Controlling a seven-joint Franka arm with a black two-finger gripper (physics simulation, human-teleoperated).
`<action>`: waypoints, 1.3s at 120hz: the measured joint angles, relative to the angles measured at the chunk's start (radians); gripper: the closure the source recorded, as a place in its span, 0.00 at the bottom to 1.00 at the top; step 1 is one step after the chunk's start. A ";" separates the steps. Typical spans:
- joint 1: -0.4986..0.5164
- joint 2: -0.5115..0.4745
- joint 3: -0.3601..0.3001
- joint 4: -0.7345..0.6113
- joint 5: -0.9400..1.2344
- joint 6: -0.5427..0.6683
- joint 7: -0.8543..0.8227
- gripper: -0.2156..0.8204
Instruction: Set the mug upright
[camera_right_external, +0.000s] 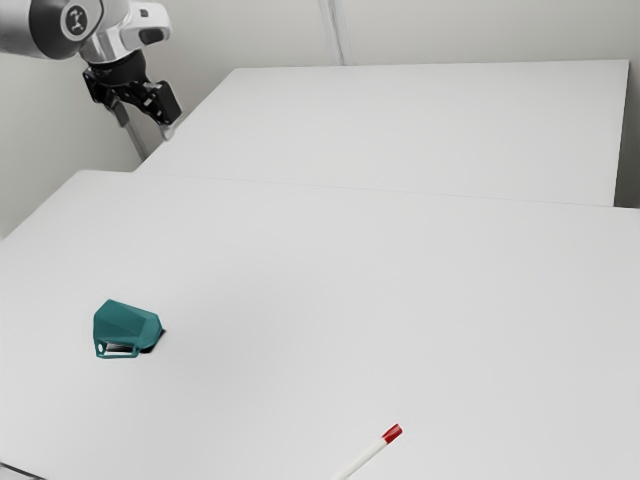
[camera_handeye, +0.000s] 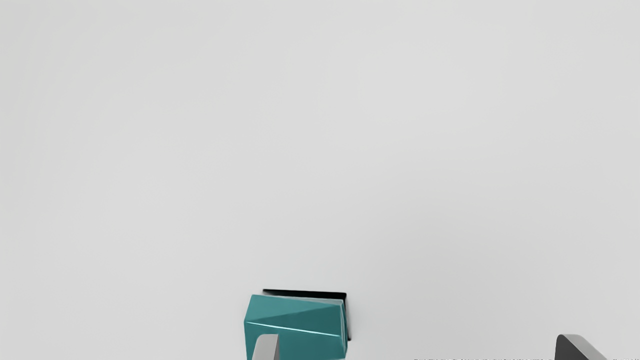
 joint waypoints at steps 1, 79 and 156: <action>0.000 0.000 0.000 -0.001 0.000 0.000 0.001 0.21; 0.383 0.071 0.053 -0.049 -0.240 -0.125 0.040 0.21; 0.589 0.492 0.118 -0.022 -0.502 -0.288 0.288 0.21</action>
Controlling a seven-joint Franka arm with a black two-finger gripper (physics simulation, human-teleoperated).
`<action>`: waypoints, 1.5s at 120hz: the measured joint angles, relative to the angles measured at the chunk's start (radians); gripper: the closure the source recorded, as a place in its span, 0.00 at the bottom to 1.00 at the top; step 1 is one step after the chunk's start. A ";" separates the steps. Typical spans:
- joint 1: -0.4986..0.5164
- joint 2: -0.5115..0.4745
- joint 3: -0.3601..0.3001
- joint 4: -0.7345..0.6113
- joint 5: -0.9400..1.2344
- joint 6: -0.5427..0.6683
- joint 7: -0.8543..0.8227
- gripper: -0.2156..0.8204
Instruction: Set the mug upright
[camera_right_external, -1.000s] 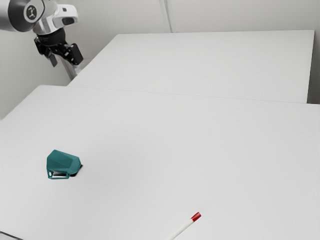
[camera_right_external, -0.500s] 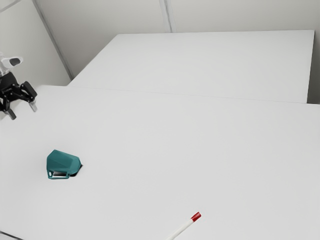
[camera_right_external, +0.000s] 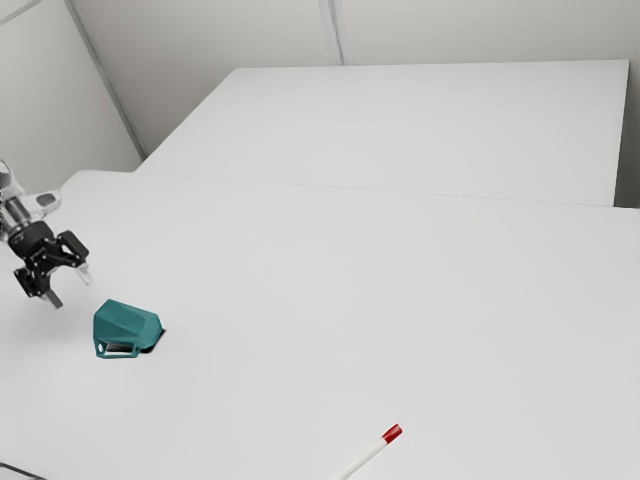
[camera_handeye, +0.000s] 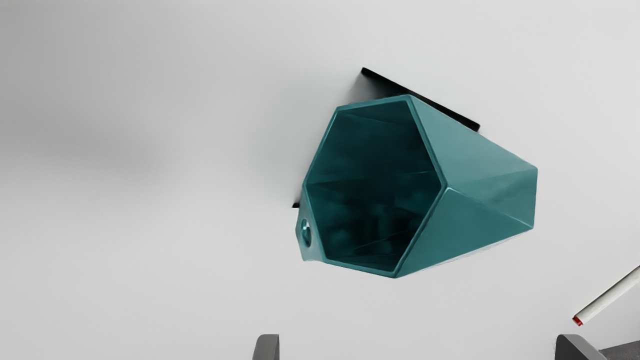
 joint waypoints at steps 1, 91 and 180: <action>0.000 0.003 0.000 0.000 -0.005 0.000 0.003 0.21; -0.010 0.088 -0.014 -0.063 -0.240 -0.019 0.062 0.21; -0.016 0.081 -0.062 -0.036 -0.249 -0.020 -0.027 0.94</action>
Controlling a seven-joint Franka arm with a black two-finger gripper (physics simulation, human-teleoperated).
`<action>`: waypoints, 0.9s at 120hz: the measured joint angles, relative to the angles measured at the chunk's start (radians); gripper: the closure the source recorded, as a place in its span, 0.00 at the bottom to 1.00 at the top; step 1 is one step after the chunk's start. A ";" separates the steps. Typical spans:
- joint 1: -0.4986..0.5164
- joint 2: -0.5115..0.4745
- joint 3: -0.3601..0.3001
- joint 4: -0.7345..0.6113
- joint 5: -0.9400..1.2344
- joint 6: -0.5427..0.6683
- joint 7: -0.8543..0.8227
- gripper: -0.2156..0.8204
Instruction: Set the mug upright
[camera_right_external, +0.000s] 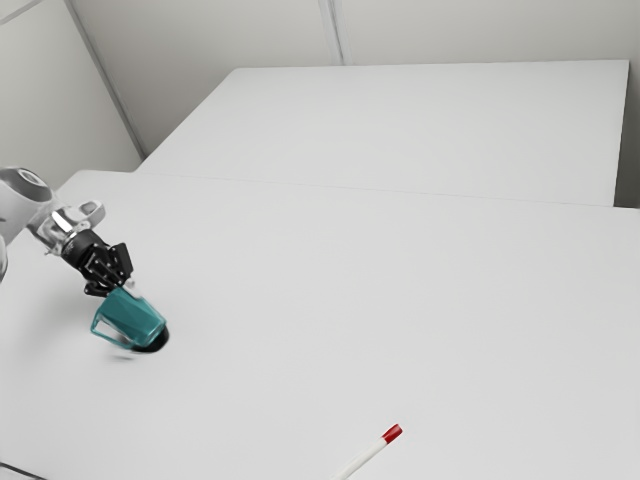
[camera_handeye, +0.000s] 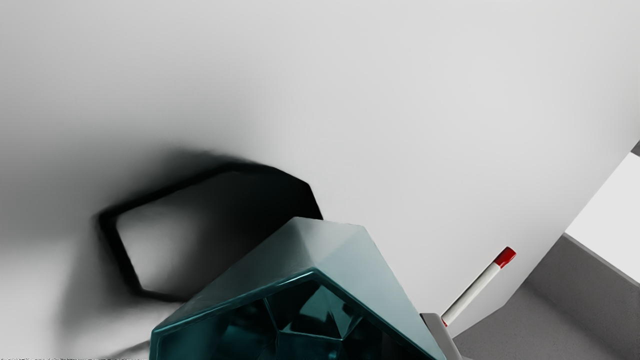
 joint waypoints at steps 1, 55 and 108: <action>0.000 0.000 0.000 0.000 0.000 0.000 -0.002 0.94; -0.270 -0.277 -0.101 -0.122 0.358 0.262 -0.142 0.96; -0.438 -0.476 -0.243 -0.456 0.657 0.742 -0.454 0.97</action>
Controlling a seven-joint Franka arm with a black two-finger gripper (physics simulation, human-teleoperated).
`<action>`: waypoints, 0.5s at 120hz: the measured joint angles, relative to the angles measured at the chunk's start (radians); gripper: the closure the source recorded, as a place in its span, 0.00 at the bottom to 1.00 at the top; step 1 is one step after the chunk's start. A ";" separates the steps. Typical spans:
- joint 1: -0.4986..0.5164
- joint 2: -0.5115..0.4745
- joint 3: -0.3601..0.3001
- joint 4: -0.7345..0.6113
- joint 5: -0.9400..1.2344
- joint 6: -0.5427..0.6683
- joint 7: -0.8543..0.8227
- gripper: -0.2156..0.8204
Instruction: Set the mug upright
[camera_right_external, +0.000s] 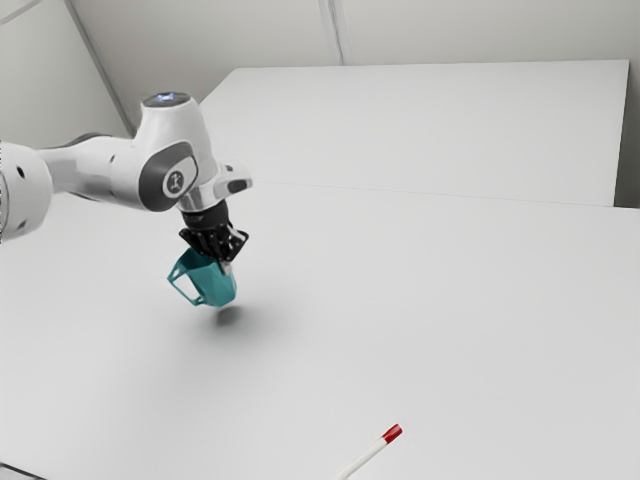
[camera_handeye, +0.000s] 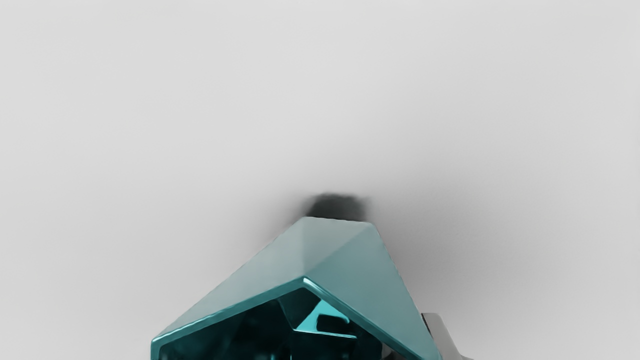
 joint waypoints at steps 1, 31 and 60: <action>-0.001 0.000 -0.002 -0.002 0.001 0.006 -0.006 0.97; 0.017 0.032 -0.022 -0.043 0.017 0.102 -0.172 0.96; 0.038 0.082 -0.035 -0.042 0.019 0.149 -0.286 0.96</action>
